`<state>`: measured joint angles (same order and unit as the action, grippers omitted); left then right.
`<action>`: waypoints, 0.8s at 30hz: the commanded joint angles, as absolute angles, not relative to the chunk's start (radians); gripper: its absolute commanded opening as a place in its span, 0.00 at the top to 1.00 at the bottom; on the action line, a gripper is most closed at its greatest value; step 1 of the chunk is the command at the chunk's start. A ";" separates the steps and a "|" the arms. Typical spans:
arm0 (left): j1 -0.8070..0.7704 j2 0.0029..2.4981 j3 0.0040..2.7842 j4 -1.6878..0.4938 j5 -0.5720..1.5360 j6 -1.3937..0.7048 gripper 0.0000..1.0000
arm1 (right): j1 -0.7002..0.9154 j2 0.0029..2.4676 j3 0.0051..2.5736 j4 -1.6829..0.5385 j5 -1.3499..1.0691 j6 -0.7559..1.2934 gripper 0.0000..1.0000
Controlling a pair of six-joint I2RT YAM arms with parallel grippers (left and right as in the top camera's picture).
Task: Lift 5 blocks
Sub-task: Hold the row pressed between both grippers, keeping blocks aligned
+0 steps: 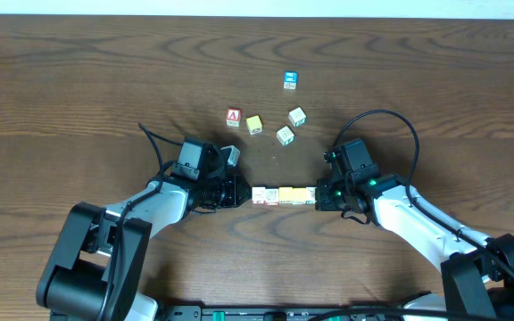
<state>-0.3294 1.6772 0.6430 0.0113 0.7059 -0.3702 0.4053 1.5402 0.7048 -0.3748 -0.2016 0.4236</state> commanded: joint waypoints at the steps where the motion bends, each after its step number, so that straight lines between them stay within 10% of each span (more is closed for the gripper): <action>1: -0.371 1.666 0.654 0.024 0.801 -0.379 0.93 | 0.447 1.545 0.703 -0.345 -0.358 0.409 0.99; 24: -0.371 1.665 0.674 0.016 0.805 -0.380 0.93 | 0.447 1.545 0.703 -0.303 -0.439 0.358 0.99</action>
